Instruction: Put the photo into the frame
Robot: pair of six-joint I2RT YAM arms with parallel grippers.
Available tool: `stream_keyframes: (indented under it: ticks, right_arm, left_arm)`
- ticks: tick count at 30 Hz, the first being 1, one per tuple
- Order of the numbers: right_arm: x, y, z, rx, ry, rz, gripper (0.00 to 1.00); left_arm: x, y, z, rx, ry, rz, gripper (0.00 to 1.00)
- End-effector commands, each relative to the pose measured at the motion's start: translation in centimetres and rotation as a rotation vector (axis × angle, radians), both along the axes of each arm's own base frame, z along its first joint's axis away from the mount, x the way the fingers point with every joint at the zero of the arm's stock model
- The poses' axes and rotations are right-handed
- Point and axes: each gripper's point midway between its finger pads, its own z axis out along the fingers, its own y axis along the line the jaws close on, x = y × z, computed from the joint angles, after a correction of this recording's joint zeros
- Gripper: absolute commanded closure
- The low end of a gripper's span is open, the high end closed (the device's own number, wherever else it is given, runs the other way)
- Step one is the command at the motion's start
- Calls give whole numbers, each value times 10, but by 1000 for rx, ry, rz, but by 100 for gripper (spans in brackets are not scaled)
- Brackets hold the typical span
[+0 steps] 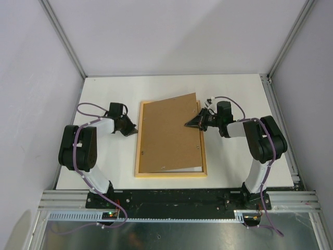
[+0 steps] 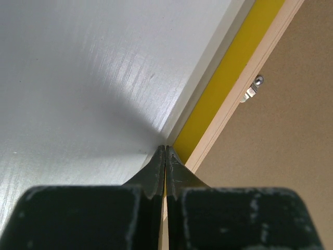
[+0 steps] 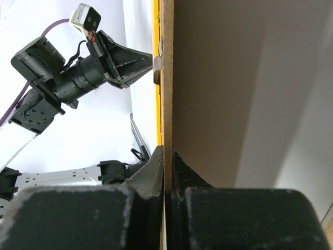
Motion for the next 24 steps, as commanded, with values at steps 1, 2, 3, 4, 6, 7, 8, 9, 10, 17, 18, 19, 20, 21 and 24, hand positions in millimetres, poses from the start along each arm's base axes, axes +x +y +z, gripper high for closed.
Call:
stream_keyframes:
  ticks: [1,2,3,4,6,7,8,9,10,17,18,19,20,21,24]
  right_arm:
    - [3,8,1,-32,-60,31,96]
    - [4,6,-2,-51,-54,23,92]
    - [6,3,-2,-69,-62,17,88]
    - [8,0,-3,-93,-66,8,83]
    - [12,-6,-5,-147,-68,-9,74]
    - [15,-10,-6,-175,-62,-21,69]
    - [17,-12,-6,-199,-70,-26,66]
    - [19,-16,-6,-224,-70,-36,62]
    - [21,-18,-6,-243,-72,-41,60]
    - [33,-35,-4,-330,-84,-82,46]
    - [35,-37,-3,-341,-87,-89,45]
    - [37,-40,-1,-350,-94,-93,44]
    - [37,-43,0,-364,-90,-100,43]
    - [37,-46,1,-378,-91,-105,42]
    - [38,-56,6,-429,-95,-125,41]
  left_arm:
    - [15,-16,17,-46,-56,-55,100]
    - [15,-16,17,-46,-57,-56,100]
    - [15,-16,17,-46,-56,-57,100]
    - [14,-16,17,-46,-56,-57,100]
    - [14,-15,16,-45,-54,-58,100]
    - [14,-15,16,-44,-54,-59,100]
    - [14,-15,15,-43,-54,-59,100]
    - [14,-15,15,-43,-53,-59,100]
    - [14,-15,16,-43,-54,-60,100]
    - [14,-16,15,-42,-55,-69,100]
    - [14,-15,16,-42,-57,-69,100]
    - [15,-15,16,-40,-58,-70,100]
    - [15,-15,16,-40,-60,-71,100]
    - [15,-15,17,-40,-62,-72,100]
    - [16,-15,17,-37,-62,-73,100]
